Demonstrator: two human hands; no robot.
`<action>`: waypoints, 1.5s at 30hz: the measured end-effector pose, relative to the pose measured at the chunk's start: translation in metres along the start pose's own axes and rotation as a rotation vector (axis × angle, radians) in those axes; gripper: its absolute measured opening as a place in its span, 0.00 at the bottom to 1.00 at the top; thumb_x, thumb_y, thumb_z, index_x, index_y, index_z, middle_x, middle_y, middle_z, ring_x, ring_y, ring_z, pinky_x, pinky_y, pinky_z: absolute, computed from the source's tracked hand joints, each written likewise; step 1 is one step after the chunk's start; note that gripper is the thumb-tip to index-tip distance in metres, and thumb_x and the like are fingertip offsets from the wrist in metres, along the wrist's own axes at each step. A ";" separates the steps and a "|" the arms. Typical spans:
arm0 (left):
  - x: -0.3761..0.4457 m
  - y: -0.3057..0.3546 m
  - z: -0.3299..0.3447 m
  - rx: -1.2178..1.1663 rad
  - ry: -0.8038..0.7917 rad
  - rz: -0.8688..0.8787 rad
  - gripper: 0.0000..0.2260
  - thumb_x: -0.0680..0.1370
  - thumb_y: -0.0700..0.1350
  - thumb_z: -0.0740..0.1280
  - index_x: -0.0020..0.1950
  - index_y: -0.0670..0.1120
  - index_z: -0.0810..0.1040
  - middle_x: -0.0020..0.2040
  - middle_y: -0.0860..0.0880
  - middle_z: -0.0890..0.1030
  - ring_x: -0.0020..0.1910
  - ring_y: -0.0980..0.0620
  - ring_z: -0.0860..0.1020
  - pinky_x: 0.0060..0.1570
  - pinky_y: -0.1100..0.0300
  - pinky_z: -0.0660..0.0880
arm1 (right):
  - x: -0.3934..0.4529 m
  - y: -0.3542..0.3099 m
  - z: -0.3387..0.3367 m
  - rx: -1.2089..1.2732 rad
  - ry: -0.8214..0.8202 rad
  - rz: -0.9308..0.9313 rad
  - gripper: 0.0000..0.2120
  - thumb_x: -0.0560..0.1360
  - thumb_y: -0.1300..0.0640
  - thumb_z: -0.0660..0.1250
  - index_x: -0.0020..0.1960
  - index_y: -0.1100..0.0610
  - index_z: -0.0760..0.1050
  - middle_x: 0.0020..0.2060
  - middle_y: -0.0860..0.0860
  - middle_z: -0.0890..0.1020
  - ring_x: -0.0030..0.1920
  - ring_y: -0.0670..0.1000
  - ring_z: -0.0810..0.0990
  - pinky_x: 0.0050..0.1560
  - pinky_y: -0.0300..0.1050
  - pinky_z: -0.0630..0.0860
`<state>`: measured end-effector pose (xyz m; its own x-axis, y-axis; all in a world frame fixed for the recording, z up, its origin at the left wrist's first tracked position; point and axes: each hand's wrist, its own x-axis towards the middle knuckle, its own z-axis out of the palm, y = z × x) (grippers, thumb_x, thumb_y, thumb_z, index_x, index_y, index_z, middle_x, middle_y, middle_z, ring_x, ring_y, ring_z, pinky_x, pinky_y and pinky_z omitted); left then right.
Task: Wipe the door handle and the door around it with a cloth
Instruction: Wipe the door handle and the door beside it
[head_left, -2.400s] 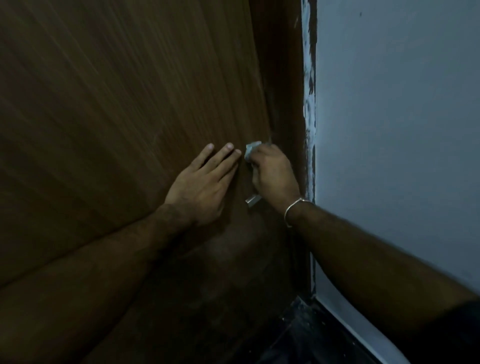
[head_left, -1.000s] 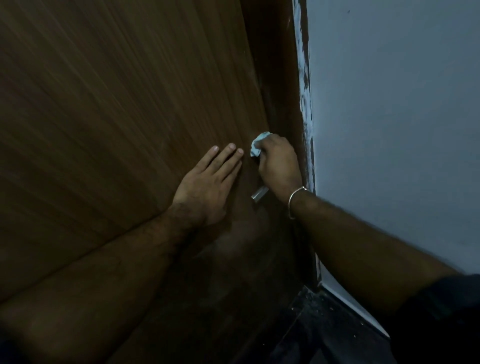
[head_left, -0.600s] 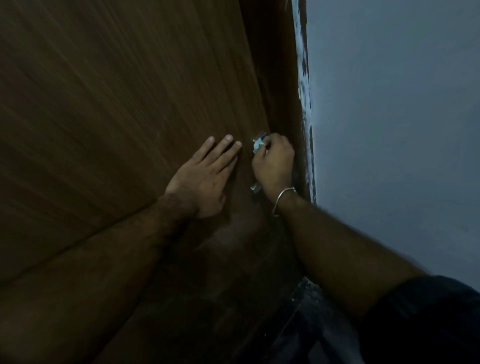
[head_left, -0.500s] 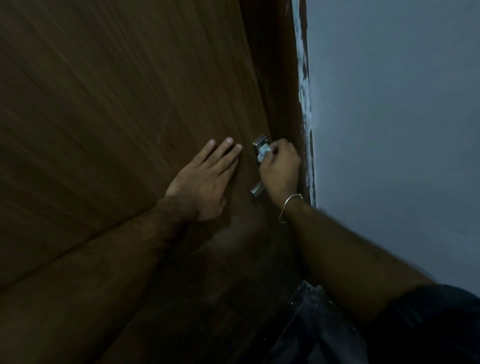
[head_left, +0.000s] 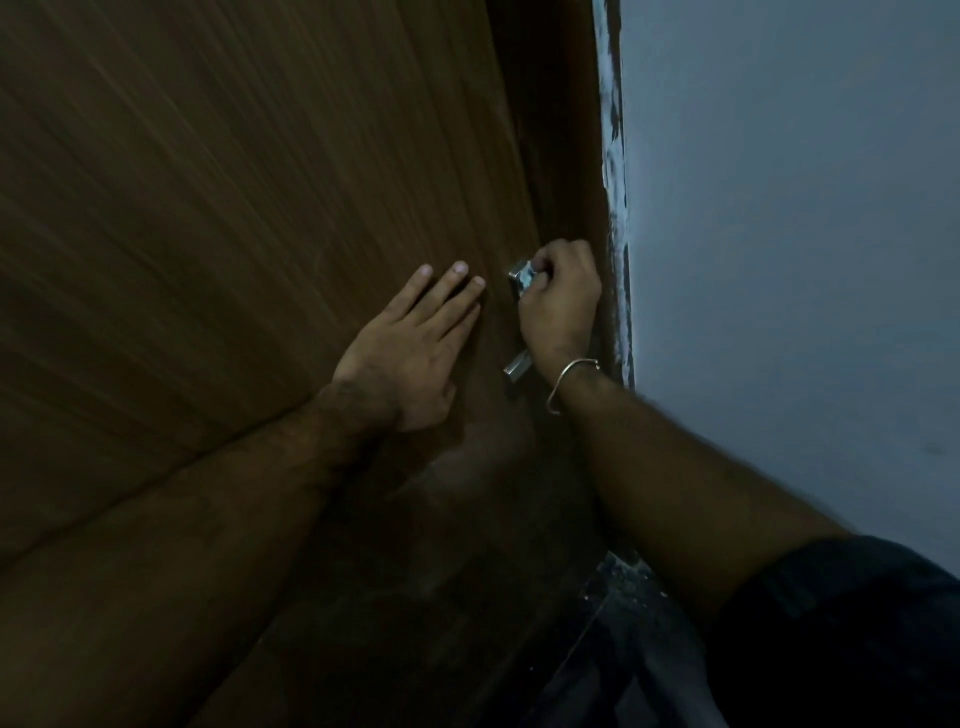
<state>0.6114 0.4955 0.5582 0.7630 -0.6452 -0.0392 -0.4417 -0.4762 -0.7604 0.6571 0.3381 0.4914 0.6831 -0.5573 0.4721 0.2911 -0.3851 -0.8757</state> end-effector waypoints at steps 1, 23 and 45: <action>0.000 0.000 0.000 0.005 0.000 -0.003 0.38 0.75 0.61 0.54 0.79 0.43 0.47 0.80 0.43 0.41 0.77 0.44 0.36 0.71 0.46 0.28 | -0.002 0.004 -0.001 -0.006 -0.013 0.013 0.08 0.74 0.72 0.61 0.43 0.61 0.74 0.47 0.55 0.75 0.43 0.44 0.73 0.42 0.23 0.70; 0.000 0.001 -0.004 -0.006 -0.003 0.008 0.37 0.74 0.60 0.48 0.79 0.44 0.45 0.80 0.44 0.41 0.78 0.44 0.36 0.73 0.47 0.32 | -0.018 -0.036 0.014 0.100 -0.435 0.521 0.44 0.76 0.57 0.66 0.78 0.61 0.39 0.79 0.57 0.42 0.79 0.58 0.43 0.75 0.50 0.48; 0.001 0.000 -0.001 0.030 -0.015 0.009 0.38 0.74 0.61 0.43 0.78 0.42 0.42 0.79 0.43 0.39 0.77 0.44 0.35 0.73 0.46 0.32 | -0.002 0.002 -0.033 -0.123 -0.285 0.035 0.14 0.76 0.68 0.64 0.58 0.59 0.80 0.58 0.54 0.82 0.58 0.51 0.80 0.64 0.41 0.74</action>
<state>0.6117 0.4942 0.5583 0.7665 -0.6398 -0.0557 -0.4341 -0.4523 -0.7791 0.6342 0.3140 0.4918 0.8566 -0.3500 0.3791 0.1926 -0.4647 -0.8642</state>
